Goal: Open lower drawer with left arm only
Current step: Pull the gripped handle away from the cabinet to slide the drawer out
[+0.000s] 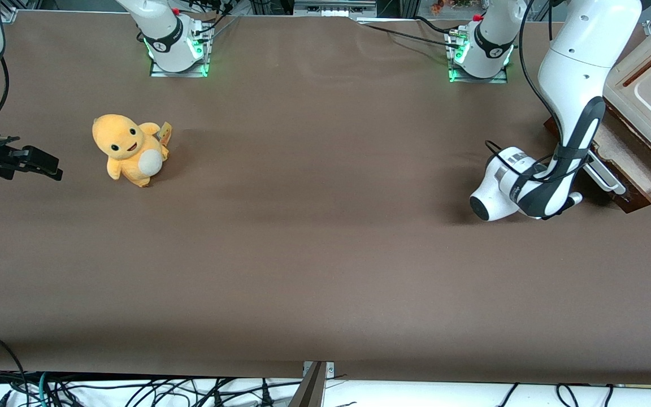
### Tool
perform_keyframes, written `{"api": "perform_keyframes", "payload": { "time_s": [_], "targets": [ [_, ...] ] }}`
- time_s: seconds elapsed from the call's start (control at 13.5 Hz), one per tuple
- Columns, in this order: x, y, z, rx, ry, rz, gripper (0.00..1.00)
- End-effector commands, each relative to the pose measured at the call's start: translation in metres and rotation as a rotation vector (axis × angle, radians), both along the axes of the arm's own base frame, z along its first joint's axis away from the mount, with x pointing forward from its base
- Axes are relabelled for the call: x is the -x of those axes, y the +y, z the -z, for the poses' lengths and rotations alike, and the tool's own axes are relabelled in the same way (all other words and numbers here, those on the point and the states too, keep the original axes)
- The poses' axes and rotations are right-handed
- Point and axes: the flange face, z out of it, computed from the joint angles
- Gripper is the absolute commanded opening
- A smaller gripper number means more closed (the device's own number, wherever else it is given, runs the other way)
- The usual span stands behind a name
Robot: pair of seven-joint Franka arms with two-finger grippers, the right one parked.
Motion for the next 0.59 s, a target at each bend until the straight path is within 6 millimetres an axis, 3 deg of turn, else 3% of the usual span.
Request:
{"api": "perform_keyframes", "payload": {
  "time_s": [0.0, 0.15, 0.37, 0.52],
  "targets": [
    [-0.0064, -0.0148, -0.0147, -0.016, 0.006, -0.019, 0.0],
    [-0.0062, -0.0141, -0.0146, -0.016, 0.005, -0.021, 0.1],
    [-0.0062, -0.0141, -0.0146, -0.016, 0.005, -0.021, 0.14],
    [-0.006, -0.0127, -0.0136, -0.013, 0.008, -0.025, 0.99]
  ]
}}
